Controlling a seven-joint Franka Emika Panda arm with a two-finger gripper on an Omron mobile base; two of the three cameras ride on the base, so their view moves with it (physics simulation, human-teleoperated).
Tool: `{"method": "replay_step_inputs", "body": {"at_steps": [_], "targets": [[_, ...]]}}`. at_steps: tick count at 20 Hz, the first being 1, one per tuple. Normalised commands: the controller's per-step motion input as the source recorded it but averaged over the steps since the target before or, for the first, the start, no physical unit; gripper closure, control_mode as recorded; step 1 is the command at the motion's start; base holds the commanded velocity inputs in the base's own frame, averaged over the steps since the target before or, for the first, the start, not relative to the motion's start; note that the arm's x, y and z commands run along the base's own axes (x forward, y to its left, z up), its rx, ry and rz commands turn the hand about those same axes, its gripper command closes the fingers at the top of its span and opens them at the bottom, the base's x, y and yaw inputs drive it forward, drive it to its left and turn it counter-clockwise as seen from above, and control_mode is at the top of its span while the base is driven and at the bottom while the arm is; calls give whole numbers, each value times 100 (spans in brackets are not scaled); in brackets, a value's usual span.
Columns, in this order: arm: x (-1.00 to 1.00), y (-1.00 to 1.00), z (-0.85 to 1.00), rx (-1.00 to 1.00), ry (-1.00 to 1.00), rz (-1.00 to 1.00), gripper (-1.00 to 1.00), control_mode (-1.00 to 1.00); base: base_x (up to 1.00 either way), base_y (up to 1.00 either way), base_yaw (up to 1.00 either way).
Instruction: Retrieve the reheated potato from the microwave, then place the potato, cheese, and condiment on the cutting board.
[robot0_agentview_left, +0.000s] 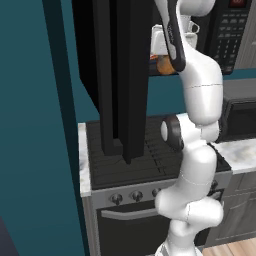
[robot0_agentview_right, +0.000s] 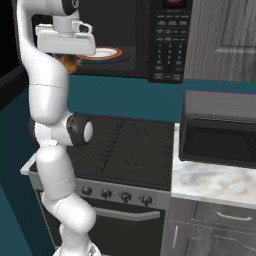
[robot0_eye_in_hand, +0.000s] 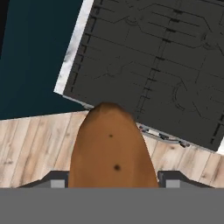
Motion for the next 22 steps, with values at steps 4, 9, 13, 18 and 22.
{"method": "replay_step_inputs", "body": {"at_steps": [4, 9, 13, 18, 22], "targets": [[-64, -13, -86, 3, -46, 1, 100, -100, 0, 0, 0], [-70, -14, -82, 2, -49, 3, 100, -100, 0, 0, 0], [-54, -19, -76, 1, -56, 3, 100, -100, 0, 0, 0], [0, -19, -36, 3, -15, -1, 100, -100, 0, 0, 0], [8, -15, -3, 3, 16, -3, 100, -100, 0, 0, 0]]}}
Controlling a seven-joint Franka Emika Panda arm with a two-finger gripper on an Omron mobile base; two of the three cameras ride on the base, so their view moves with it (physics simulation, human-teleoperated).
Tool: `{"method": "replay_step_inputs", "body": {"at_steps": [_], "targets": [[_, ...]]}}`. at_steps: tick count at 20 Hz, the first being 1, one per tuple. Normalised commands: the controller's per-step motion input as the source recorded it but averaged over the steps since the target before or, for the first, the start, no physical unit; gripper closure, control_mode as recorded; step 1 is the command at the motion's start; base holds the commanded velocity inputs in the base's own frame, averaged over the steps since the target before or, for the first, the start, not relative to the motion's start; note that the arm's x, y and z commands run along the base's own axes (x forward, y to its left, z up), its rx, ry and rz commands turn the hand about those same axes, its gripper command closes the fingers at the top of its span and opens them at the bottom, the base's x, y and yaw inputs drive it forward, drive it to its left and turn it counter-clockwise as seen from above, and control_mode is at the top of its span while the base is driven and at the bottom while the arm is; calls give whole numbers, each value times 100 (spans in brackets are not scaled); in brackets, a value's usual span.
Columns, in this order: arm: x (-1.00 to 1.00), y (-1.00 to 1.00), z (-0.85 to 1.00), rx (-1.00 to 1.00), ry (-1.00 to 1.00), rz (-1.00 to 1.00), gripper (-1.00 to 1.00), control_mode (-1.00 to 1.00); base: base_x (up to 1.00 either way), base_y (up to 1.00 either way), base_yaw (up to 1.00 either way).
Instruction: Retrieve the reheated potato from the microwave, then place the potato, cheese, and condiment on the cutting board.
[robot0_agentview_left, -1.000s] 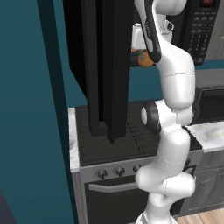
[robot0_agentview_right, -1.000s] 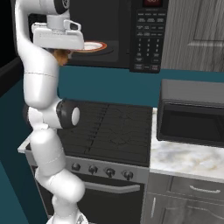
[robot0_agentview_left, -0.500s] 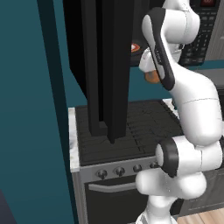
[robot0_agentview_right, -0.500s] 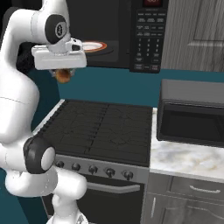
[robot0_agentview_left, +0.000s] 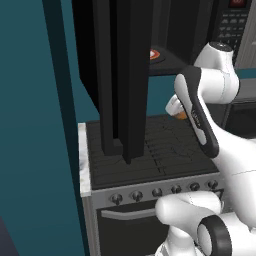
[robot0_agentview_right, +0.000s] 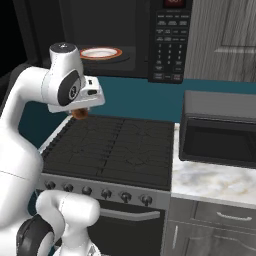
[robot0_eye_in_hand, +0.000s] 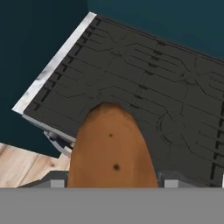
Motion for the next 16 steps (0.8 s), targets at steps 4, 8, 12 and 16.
{"method": "replay_step_inputs", "body": {"at_steps": [4, 8, 12, 16], "targets": [[4, -12, 0, 2, 21, -4, 100, -100, 0, 0, 0], [0, -9, 0, 2, 18, -8, 100, -100, 0, 0, 0], [-4, -5, -2, 0, 14, -15, 100, -100, 0, 0, 0], [-22, -7, -22, 1, -7, -5, 100, -100, 0, 0, 0]]}}
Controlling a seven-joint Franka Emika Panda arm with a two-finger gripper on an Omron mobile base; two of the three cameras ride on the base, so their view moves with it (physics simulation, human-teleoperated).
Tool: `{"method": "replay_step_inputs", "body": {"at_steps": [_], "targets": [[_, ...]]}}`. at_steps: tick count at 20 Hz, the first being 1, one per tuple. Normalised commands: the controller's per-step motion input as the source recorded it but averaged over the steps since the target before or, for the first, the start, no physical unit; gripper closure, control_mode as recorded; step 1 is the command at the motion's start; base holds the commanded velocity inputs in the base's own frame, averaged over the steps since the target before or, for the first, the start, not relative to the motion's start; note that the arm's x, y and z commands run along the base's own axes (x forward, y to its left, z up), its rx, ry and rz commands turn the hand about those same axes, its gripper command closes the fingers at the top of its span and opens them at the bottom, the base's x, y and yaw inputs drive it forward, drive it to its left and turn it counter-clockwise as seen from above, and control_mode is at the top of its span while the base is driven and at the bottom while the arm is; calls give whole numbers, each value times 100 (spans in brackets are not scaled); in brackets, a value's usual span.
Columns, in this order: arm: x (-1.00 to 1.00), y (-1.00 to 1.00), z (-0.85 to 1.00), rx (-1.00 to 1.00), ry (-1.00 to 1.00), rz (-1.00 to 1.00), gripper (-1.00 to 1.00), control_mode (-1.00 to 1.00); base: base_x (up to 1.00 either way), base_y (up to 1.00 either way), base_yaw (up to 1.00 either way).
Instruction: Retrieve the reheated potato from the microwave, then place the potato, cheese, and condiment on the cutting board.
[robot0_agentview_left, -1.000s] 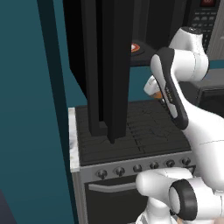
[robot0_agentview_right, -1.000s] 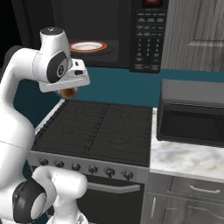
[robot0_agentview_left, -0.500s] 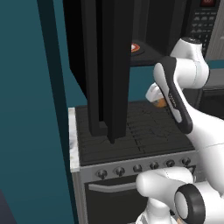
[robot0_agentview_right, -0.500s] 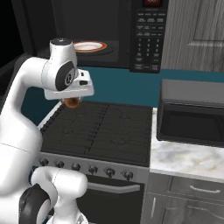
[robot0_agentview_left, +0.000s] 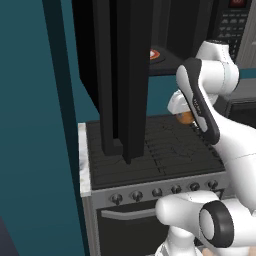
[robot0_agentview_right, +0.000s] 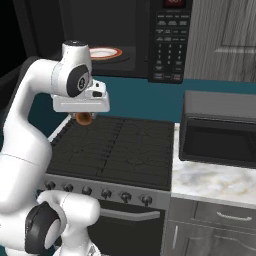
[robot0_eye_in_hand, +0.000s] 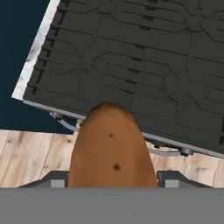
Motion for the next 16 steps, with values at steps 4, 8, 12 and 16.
{"method": "replay_step_inputs", "body": {"at_steps": [4, 8, 12, 16], "targets": [[-14, -2, -22, 6, -15, -7, 100, -100, 0, 0, 0], [-1, 0, 0, 5, -2, -1, 100, -100, 0, 0, 0], [0, 0, 0, 0, 0, 0, 100, -100, 0, 0, 0], [0, 0, 0, 0, 0, 0, 100, -100, 0, 0, 0]]}}
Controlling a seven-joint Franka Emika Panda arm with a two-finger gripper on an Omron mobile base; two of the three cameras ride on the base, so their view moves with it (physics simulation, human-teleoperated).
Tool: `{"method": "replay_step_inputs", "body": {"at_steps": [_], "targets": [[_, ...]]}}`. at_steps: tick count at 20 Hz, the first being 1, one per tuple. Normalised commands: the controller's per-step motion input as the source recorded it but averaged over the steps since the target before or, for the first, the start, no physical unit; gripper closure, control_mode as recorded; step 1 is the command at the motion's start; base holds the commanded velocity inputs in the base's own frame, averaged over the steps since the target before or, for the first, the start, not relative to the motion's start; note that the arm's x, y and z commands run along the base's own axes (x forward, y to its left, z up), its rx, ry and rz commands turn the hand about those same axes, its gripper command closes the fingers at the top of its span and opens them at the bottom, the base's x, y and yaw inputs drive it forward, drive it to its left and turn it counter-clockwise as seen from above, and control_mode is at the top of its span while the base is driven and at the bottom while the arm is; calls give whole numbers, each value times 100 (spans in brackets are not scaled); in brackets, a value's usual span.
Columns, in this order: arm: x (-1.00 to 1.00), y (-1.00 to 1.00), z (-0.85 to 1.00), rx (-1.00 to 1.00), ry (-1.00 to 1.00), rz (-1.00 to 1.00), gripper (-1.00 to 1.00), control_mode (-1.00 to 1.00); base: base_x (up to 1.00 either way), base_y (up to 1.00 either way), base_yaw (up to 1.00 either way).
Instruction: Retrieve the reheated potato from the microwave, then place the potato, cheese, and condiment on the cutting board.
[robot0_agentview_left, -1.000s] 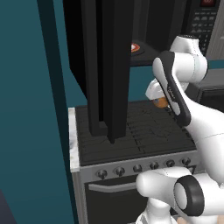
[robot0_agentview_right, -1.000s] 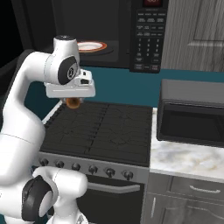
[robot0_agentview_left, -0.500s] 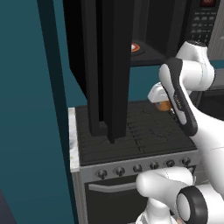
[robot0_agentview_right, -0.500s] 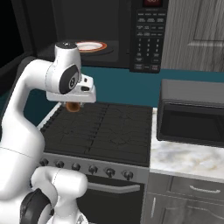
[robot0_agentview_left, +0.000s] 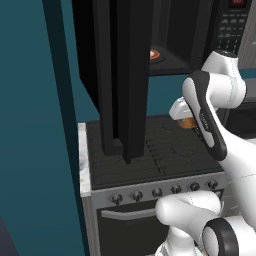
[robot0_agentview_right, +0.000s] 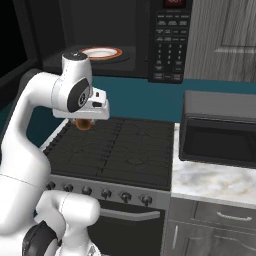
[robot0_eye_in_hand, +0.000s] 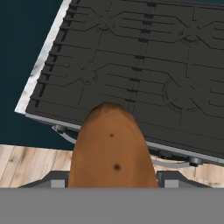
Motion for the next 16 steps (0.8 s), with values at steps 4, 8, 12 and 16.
{"method": "replay_step_inputs", "body": {"at_steps": [4, 8, 12, 16], "targets": [[0, 0, 0, 0, 0, 0, 100, -100, 0, 0, 0], [0, 0, 0, 0, 0, 0, 100, -100, 0, 0, 0], [0, 0, 0, 0, 0, 0, 100, -100, 0, 0, 0], [0, 0, 0, 0, 0, 0, 100, -100, 0, 0, 0]]}}
